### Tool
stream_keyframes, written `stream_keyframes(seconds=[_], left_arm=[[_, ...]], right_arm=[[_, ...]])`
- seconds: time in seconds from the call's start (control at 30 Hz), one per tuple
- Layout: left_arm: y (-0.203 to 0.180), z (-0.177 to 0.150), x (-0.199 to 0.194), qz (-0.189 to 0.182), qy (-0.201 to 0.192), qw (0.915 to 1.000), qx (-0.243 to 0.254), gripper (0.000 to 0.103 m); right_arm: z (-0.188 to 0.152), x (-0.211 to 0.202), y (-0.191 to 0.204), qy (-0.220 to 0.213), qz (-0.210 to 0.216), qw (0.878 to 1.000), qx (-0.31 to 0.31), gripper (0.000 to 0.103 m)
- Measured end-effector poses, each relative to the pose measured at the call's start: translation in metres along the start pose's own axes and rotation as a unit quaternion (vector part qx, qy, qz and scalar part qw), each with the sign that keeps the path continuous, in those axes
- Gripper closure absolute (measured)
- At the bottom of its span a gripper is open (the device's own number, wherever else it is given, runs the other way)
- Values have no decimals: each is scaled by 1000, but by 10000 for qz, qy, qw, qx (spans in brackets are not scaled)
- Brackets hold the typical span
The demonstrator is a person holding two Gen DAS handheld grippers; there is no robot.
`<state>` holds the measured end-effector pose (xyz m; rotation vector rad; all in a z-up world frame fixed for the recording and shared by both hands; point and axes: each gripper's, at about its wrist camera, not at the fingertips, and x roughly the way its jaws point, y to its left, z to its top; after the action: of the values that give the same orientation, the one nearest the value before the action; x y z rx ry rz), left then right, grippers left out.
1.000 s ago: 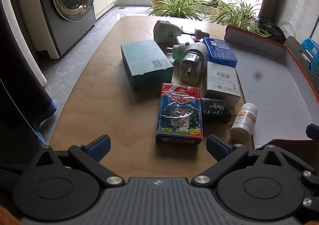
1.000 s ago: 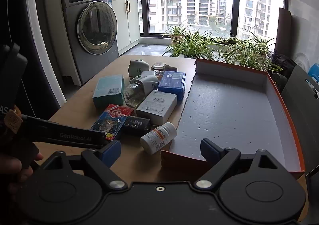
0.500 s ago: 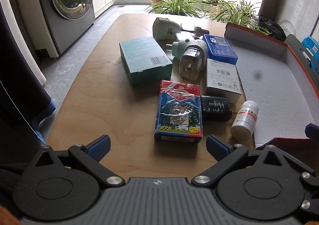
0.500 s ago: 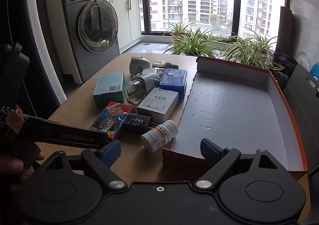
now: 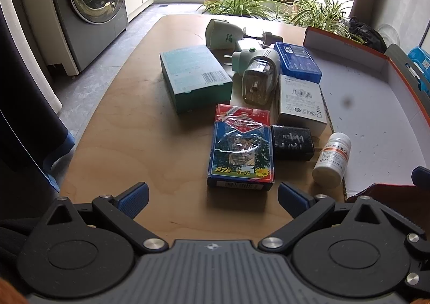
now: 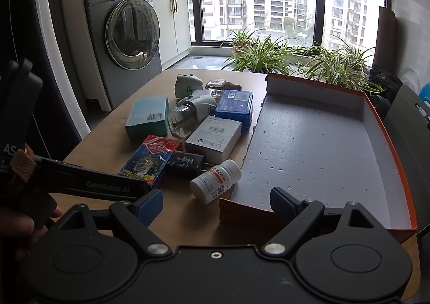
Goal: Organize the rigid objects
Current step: 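Move left tool toward the tiger card box while right tool approaches the white pill bottle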
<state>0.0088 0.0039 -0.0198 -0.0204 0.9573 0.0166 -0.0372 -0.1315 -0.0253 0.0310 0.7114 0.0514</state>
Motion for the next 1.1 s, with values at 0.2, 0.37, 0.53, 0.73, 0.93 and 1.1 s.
stream_keyframes(seconds=[0.2,0.37,0.53,0.73,0.93,1.1], left_arm=[[2,0,4,1,47,10000,-28,0],[3,-1,9,9,73,10000,-33,0],[2,4,17,-107,4,9999,26,0],[-5,14,23,-215,-50,9997,76,0],[-9,20,31,-197,-33,9998,56,0],[10,17,34,-253,3,9994,-225,0]], right_arm=[[-1,3,0,27,17,10000,-1,1],[-2,4,0,37,17,10000,4,1],[-1,6,-3,59,10,10000,26,1],[-1,8,-7,73,-49,10000,33,1],[-1,10,-12,126,-45,9999,97,1],[0,11,-17,128,-49,9998,137,1]])
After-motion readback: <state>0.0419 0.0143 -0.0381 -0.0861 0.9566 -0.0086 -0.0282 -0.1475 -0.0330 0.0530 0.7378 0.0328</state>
